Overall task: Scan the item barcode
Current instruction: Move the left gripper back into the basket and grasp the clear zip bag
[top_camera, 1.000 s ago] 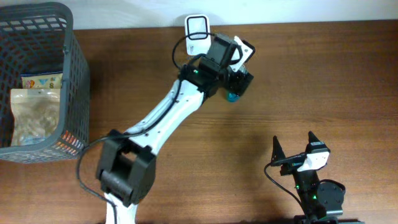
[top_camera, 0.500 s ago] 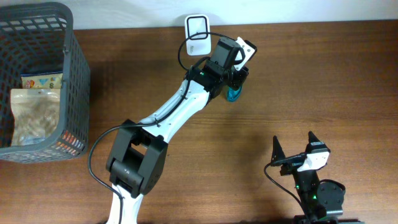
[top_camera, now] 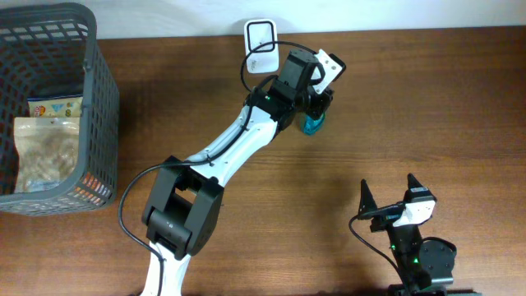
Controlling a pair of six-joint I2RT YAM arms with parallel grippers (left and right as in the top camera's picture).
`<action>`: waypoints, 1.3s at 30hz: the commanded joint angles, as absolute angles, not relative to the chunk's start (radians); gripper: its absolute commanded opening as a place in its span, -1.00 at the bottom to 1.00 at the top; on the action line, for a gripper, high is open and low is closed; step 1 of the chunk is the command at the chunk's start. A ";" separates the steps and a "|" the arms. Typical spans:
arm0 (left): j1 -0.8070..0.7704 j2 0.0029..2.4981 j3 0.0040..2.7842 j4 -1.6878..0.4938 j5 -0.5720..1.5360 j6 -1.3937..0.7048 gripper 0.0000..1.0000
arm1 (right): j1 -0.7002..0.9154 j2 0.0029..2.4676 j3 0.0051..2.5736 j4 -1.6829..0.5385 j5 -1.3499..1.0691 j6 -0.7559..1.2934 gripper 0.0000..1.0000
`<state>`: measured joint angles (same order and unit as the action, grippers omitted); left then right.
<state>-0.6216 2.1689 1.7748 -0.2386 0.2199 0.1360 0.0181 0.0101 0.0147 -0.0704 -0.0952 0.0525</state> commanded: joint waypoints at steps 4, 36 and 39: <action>-0.625 2.178 1.774 -0.224 0.404 0.223 -0.49 | 0.012 0.003 0.006 -0.071 -0.093 0.056 0.97; 0.113 1.560 1.828 -0.611 0.462 0.036 0.83 | 0.012 0.003 0.006 -0.070 -0.093 0.056 0.97; 0.205 1.559 1.828 -0.627 0.107 -0.023 0.79 | 0.012 0.003 0.006 -0.071 -0.093 0.056 0.97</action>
<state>0.1307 1.5631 1.8252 -0.6121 0.4084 0.0433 0.0181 0.0101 0.0147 -0.0704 -0.0952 0.0525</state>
